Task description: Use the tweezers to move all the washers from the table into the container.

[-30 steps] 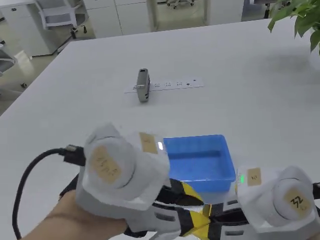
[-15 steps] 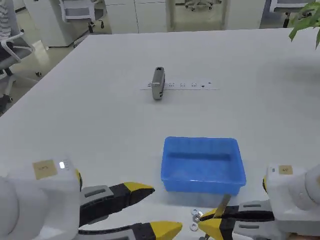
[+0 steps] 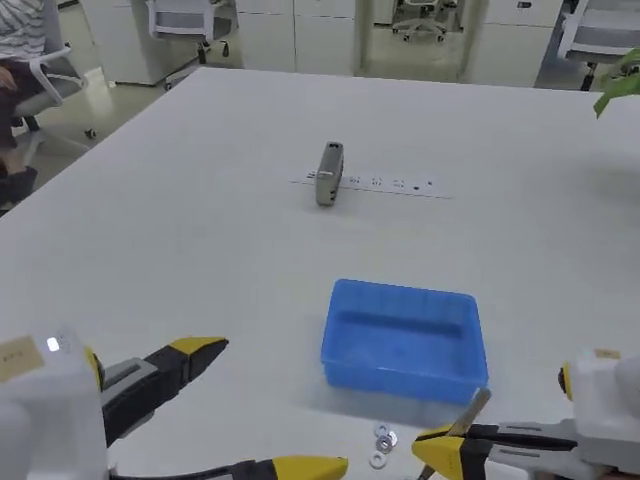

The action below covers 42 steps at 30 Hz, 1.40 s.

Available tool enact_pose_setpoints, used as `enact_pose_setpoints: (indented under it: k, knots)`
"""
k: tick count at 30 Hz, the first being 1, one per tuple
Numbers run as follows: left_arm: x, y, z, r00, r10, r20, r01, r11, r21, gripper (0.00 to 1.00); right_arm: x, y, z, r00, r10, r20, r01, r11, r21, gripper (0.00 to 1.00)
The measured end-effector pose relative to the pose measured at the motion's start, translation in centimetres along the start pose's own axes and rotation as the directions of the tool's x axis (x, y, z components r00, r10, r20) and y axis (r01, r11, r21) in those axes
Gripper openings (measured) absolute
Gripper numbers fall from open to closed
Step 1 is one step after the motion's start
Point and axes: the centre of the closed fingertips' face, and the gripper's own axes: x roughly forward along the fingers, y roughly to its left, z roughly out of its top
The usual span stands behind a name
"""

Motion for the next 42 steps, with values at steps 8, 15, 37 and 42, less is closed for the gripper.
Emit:
enact_pose_setpoints:
  k: [8,15,37,42]
  knots:
    - [-1.0,1.1,-0.1,0.9974,0.068,0.026,-0.068,0.998,0.000,0.99,-1.3,0.5,1.9,0.9984,-0.003,0.056,0.004,1.000,-0.014,0.03]
    - [-1.3,1.8,-0.2,0.9952,0.093,0.030,-0.093,0.996,0.000,0.99,-2.7,0.7,3.8,0.9966,-0.041,0.072,0.049,0.994,-0.102,0.03]
    - [-1.0,2.0,-0.2,0.9959,0.080,0.041,-0.080,0.997,-0.014,0.99,-5.1,-5.4,11.1,0.9403,-0.279,0.195,0.315,0.930,-0.188,0.03]
    - [-1.0,2.1,-0.3,0.9951,0.090,0.041,-0.090,0.996,-0.005,0.99,-4.3,-6.5,11.5,0.9327,-0.301,0.199,0.336,0.926,-0.175,0.03]
